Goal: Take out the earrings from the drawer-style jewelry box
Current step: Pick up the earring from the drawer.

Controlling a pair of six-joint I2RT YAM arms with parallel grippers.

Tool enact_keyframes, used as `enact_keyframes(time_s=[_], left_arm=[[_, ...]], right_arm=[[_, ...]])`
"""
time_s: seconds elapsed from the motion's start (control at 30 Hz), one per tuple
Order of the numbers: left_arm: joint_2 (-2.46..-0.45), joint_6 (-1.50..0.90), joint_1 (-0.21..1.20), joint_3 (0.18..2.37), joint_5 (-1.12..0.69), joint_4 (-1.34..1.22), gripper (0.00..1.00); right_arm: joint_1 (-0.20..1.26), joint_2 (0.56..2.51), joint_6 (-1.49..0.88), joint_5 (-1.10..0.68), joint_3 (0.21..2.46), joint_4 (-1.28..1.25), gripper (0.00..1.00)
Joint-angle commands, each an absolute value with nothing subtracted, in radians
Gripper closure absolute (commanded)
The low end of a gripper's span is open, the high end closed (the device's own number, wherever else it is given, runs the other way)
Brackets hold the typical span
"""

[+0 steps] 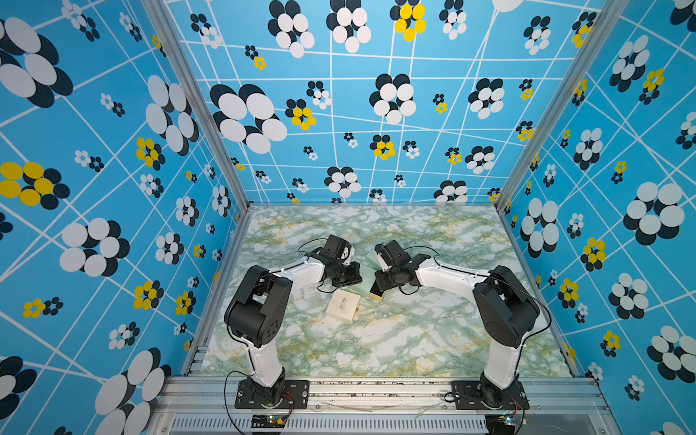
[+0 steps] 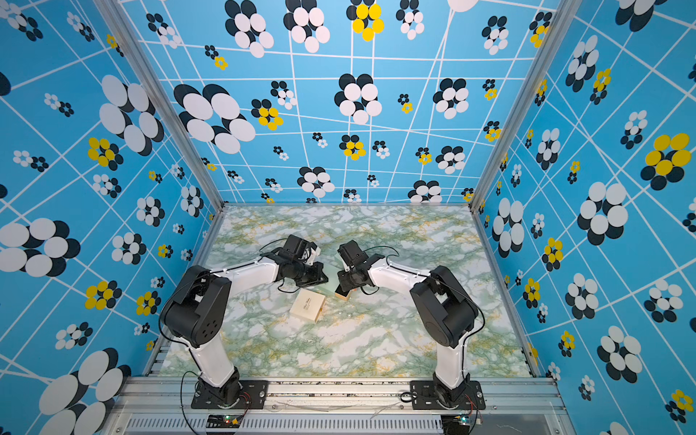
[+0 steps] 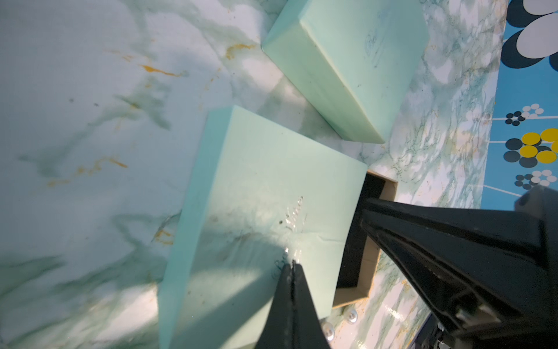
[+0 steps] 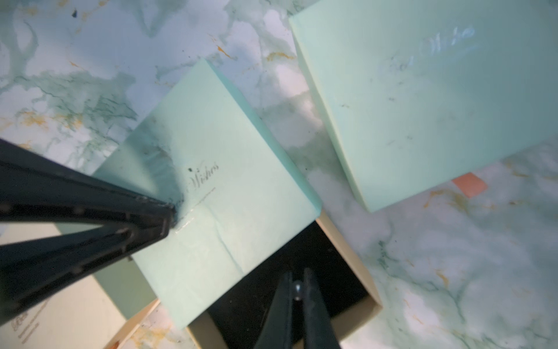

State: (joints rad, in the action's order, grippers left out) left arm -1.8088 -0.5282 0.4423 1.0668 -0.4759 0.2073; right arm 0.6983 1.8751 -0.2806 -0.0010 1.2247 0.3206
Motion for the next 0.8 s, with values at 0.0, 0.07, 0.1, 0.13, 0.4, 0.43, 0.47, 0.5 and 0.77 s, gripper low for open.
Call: enact_keyframes(time_s=[0.0, 0.07, 0.1, 0.13, 0.4, 0.43, 0.47, 0.5, 0.77], left_arm=[[-1.825, -0.517, 0.432, 1.015, -0.426, 0.313, 1.00], [-1.825, -0.518, 0.431, 1.014, -0.426, 0.311, 1.00], [-1.827, -0.517, 0.431, 1.013, -0.428, 0.310, 1.00], [-1.827, -0.517, 0.430, 1.012, -0.428, 0.307, 1.00], [-1.832, -0.519, 0.429, 1.003, -0.435, 0.292, 1.00], [-1.832, -0.518, 0.428, 1.003, -0.437, 0.291, 1.00], [-1.830, -0.518, 0.428, 1.001, -0.437, 0.291, 1.00], [-1.830, -0.519, 0.427, 1.002, -0.439, 0.290, 1.00], [-1.821, -0.519, 0.424, 0.991, -0.440, 0.283, 1.00]], right_arm=[[0.706, 1.830, -0.303, 0.009, 1.204, 0.306, 0.94], [0.705, 1.820, -0.307, 0.008, 1.198, 0.302, 0.94], [0.705, 1.815, -0.310, 0.006, 1.195, 0.301, 0.94], [0.706, 1.811, -0.309, 0.006, 1.194, 0.301, 0.94], [0.705, 1.754, -0.337, -0.003, 1.155, 0.278, 0.94], [0.706, 1.746, -0.342, -0.005, 1.149, 0.275, 0.94], [0.706, 1.739, -0.345, -0.005, 1.144, 0.272, 0.94], [0.705, 1.733, -0.349, -0.006, 1.136, 0.269, 0.94], [0.706, 1.654, -0.378, 0.009, 1.057, 0.275, 0.94]])
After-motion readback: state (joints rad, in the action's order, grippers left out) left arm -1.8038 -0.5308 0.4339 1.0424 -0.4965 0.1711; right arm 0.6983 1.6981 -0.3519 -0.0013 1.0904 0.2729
